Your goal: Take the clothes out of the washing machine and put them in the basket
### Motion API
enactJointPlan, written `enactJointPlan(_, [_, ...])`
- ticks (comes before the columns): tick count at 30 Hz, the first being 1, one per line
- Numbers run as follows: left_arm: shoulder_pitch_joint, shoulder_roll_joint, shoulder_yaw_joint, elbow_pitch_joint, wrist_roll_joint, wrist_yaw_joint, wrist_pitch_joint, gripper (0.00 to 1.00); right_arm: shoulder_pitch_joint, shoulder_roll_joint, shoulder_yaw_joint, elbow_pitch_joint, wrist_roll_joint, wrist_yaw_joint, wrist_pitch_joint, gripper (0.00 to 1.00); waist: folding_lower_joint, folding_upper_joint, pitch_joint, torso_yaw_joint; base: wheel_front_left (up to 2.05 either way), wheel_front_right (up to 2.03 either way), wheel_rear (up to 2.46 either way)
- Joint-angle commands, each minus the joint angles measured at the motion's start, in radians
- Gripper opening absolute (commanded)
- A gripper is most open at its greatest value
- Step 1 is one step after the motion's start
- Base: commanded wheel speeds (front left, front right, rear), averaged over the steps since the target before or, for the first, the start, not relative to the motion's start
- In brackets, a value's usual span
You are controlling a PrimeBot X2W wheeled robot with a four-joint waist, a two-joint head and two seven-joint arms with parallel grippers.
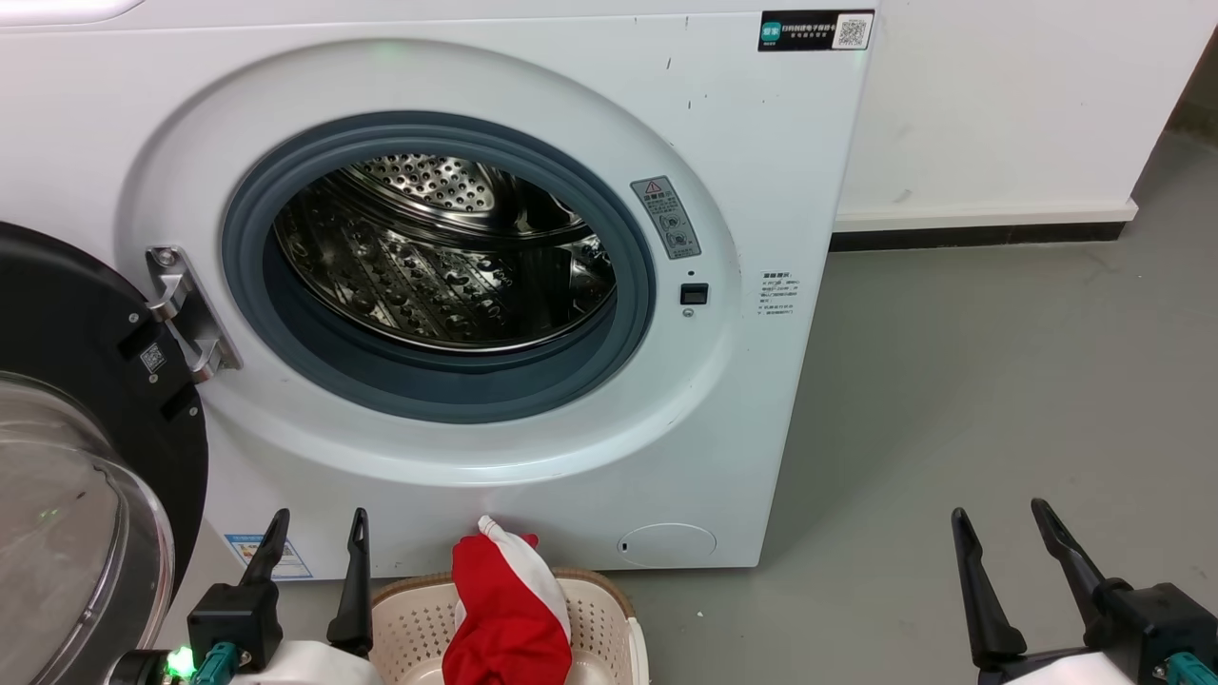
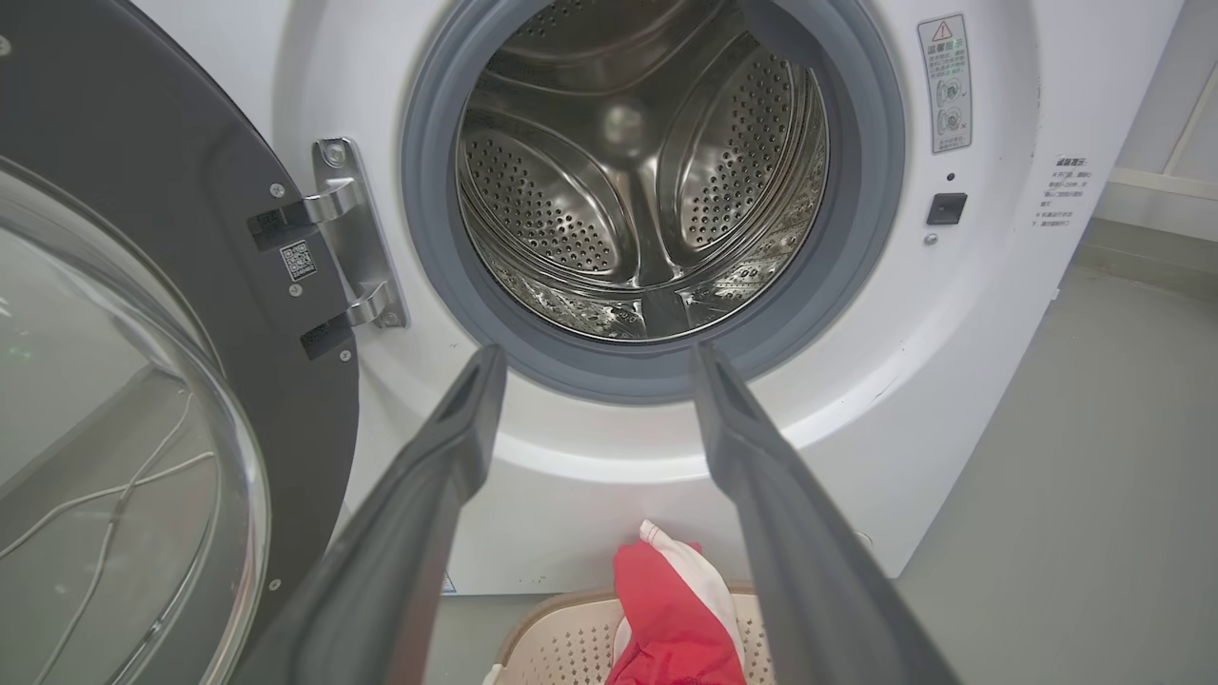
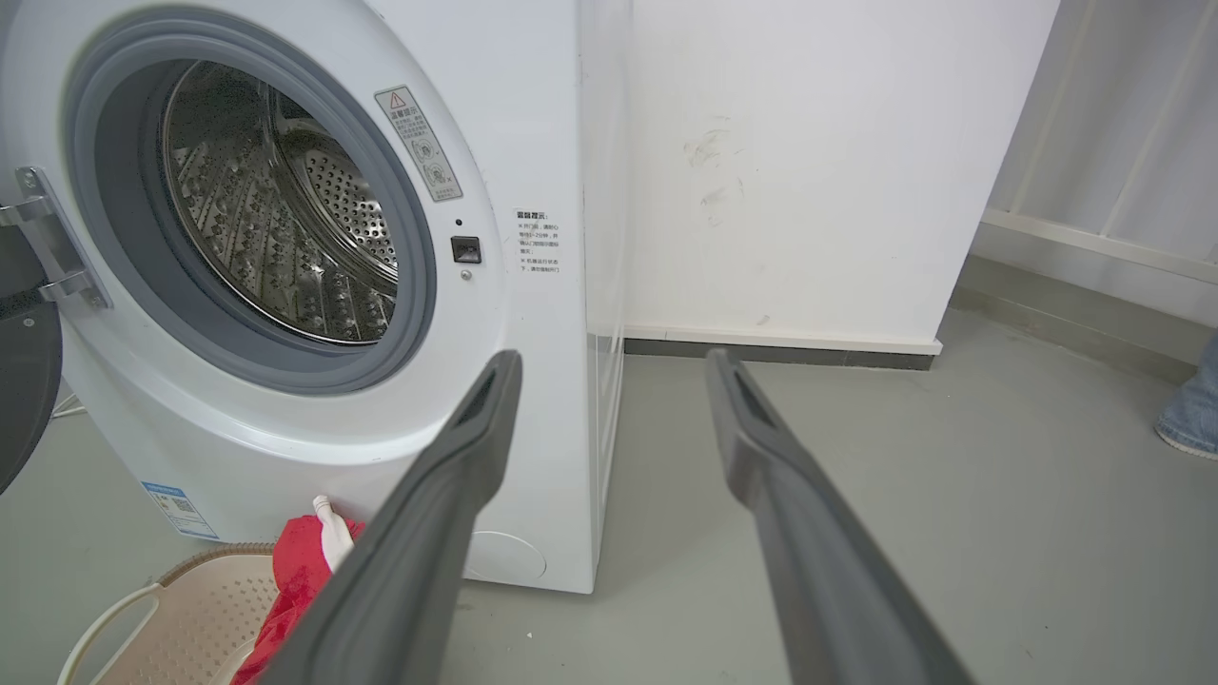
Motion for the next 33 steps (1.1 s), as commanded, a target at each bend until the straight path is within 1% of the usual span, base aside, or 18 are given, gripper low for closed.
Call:
enactJointPlan(1, [0.009, -0.003, -0.001, -0.005, -0.001, 0.005, 0.001, 1.00, 0.011, 0.000, 0.002, -0.005, 0.002, 0.000, -0.001, 1.00, 0.0000, -0.0001, 0.001, 0.000, 0.00, 0.00, 0.00])
enactJointPlan(18, [0.001, 0.005, -0.012, -0.009, -0.017, 0.017, 0.008, 1.00, 0.002, 0.000, 0.003, 0.003, 0.008, 0.000, -0.008, 1.00, 0.0000, -0.0001, 0.005, 0.011, 0.00, 0.00, 0.00])
enactJointPlan(19, [0.002, 0.005, -0.010, -0.006, -0.018, 0.013, 0.007, 0.00, -0.001, 0.000, 0.003, 0.004, 0.009, 0.000, -0.004, 0.00, 0.0001, -0.0001, 0.005, 0.011, 0.00, 0.00, 0.00])
enactJointPlan(23, [0.006, -0.001, -0.007, 0.018, -0.026, 0.012, 0.010, 0.00, 0.003, 0.001, 0.006, 0.026, 0.017, 0.000, -0.005, 0.00, 0.0001, -0.0001, 0.005, 0.012, 0.00, 0.00, 0.00])
enactJointPlan(33, [-0.025, -0.016, 0.018, 0.044, -0.223, -0.008, 0.050, 0.00, -0.038, -0.014, 0.010, 0.074, 0.248, 0.000, 0.001, 0.00, 0.0001, -0.0001, 0.010, 0.013, 0.00, 0.00, 0.00])
